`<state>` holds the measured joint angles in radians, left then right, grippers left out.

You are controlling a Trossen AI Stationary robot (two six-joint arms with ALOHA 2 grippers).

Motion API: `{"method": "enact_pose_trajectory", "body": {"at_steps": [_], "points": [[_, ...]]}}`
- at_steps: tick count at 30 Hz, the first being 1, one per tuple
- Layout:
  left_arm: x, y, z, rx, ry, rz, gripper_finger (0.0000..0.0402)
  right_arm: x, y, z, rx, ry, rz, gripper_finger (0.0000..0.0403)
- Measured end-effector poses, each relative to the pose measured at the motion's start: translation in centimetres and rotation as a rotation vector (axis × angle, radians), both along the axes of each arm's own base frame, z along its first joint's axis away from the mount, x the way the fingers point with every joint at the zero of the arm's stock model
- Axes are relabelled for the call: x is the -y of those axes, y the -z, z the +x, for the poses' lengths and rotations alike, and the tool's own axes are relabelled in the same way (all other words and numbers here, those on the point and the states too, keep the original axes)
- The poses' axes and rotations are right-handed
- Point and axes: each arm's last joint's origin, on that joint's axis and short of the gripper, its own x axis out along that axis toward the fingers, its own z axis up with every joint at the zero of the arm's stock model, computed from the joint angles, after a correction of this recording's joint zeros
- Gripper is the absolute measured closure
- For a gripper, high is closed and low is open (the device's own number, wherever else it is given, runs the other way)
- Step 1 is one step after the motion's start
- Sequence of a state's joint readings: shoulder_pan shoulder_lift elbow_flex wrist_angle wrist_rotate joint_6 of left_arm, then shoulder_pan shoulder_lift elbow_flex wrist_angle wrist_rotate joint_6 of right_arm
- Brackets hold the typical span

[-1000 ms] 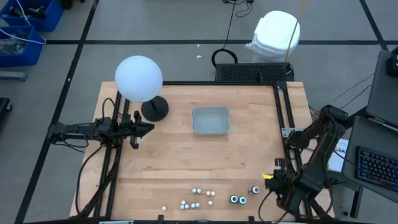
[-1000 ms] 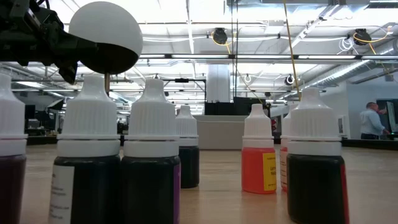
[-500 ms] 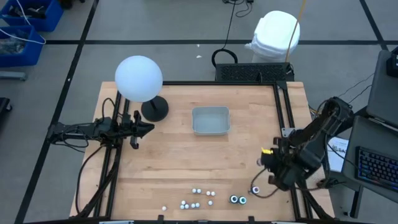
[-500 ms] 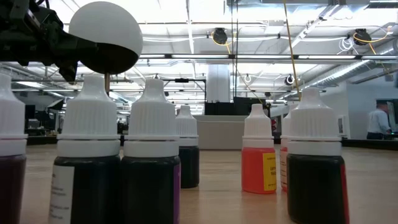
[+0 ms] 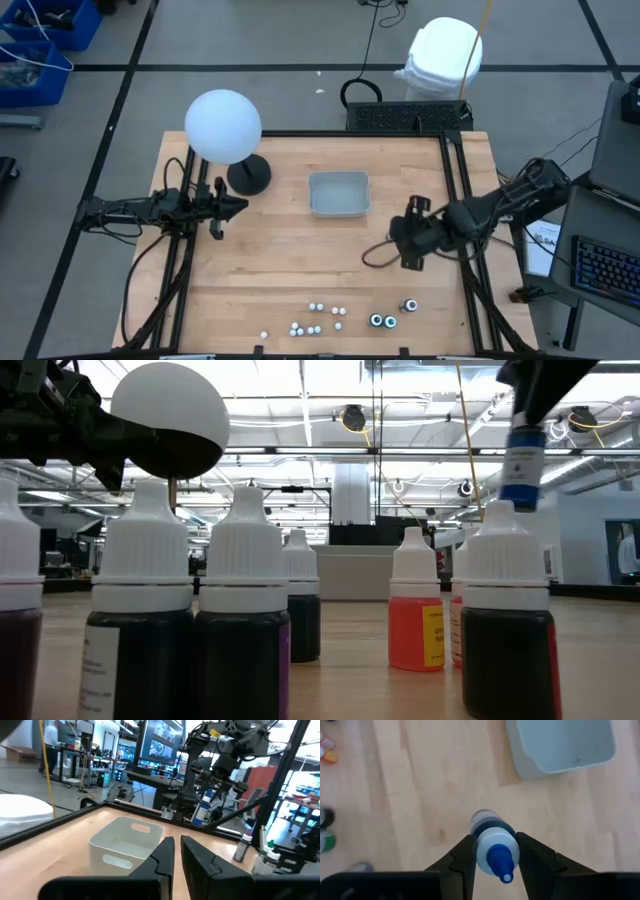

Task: Pick & Place food coloring
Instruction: Put the large blue food coloring bottle into the gray bin

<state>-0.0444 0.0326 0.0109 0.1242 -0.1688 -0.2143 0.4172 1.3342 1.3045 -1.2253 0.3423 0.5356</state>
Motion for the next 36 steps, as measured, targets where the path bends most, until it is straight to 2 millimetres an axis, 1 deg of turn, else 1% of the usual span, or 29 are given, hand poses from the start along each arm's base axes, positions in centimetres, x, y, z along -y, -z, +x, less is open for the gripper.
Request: {"method": "enact_pose_trajectory", "body": {"at_steps": [6, 9, 18, 23, 26, 32, 34, 36], "points": [[-0.1, 0.0, 0.0, -0.001, -0.043, 0.001, 0.0364, 1.9, -0.2, 1.6, 0.063, 0.010, 0.000, 0.0289], [-0.1, 0.0, 0.0, 0.000, -0.042, -0.006, 0.0364, 2.9, 0.1, 2.6, 0.060, 0.014, -0.013, 0.0291], [-0.1, 0.0, 0.0, 0.005, -0.039, -0.039, 0.0364, 5.9, 2.0, 7.0, 0.089, -0.053, 0.042, 0.0289], [-0.1, 0.0, 0.0, 0.005, -0.038, -0.039, 0.0364, 7.6, 2.1, 8.9, 0.086, -0.055, 0.012, 0.0294], [-0.1, 0.0, 0.0, 0.005, -0.038, -0.039, 0.0364, 7.9, 1.4, 9.4, 0.123, -0.067, 0.004, 0.0290], [-0.1, 0.0, 0.0, 0.005, -0.039, -0.035, 0.0364, 8.6, -1.1, 10.2, 0.224, -0.090, -0.010, 0.0291], [-0.1, 0.0, 0.0, 0.006, -0.039, -0.035, 0.0364, 9.0, -1.8, 10.8, 0.268, -0.111, 0.017, 0.0294], [-0.1, 0.0, 0.0, 0.005, -0.039, -0.031, 0.0364, 9.6, -2.2, 11.4, 0.274, -0.113, 0.031, 0.0294]]}}
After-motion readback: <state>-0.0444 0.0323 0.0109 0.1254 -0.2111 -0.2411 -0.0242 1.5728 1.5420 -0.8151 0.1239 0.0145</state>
